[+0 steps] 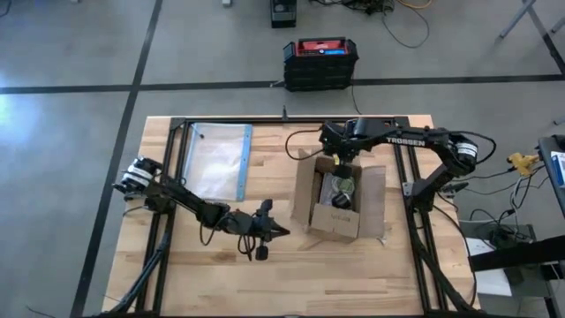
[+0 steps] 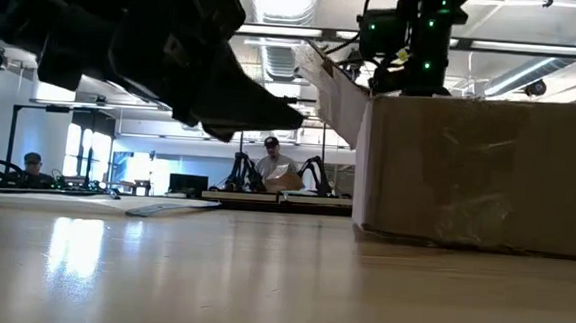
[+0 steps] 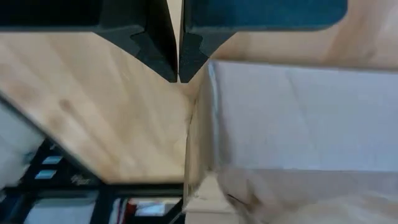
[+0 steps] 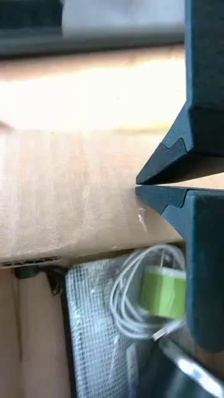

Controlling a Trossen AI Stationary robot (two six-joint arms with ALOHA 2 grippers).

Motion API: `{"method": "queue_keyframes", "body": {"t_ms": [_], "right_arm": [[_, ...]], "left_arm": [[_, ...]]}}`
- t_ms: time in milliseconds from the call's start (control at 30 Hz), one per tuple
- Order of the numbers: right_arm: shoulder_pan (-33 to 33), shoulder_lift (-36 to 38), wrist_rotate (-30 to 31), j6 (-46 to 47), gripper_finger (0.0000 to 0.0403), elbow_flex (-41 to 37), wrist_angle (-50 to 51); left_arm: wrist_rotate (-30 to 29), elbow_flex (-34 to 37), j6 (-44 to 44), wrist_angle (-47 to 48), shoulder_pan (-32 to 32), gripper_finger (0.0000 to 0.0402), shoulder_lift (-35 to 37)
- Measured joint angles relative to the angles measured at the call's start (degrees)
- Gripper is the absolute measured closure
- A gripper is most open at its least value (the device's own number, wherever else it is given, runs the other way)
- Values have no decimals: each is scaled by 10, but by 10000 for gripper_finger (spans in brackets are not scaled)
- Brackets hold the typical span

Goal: Pack items into zip bag
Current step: Open the brown box using the silver cutter blade

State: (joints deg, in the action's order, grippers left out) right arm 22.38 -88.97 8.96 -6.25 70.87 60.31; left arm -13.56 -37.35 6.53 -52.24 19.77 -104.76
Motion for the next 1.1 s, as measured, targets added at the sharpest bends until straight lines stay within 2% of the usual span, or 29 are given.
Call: {"method": "queue_keyframes", "body": {"t_ms": [233, 400, 500, 633, 733, 833, 933, 1000, 1100], "right_arm": [[1, 0, -4, -8, 403, -20, -4], [6, 1, -1, -14, 403, -23, -1], [9, 5, 3, -8, 403, -23, -1], [-1, 27, 41, 23, 403, -18, 1], [-28, 59, 76, 41, 403, -11, -2], [-69, 97, 85, 52, 403, -9, -6], [-112, 126, 64, 57, 403, -10, -7], [-133, 135, 31, 62, 403, -16, -6], [-146, 138, 24, 79, 403, -35, -3]], "left_arm": [[34, -76, 5, -59, 5, 401, -103], [47, -116, 7, -61, 3, 401, -137], [3, -121, 1, -62, -3, 401, -139], [-108, -121, -6, -61, -10, 401, -139], [-172, -121, -11, -60, -18, 401, -139], [-222, -121, -28, -58, -31, 401, -139], [-260, -120, -59, -56, -52, 401, -134], [-265, -117, -82, -53, -70, 401, -125], [-260, -106, -97, -41, -94, 401, -91]]}}
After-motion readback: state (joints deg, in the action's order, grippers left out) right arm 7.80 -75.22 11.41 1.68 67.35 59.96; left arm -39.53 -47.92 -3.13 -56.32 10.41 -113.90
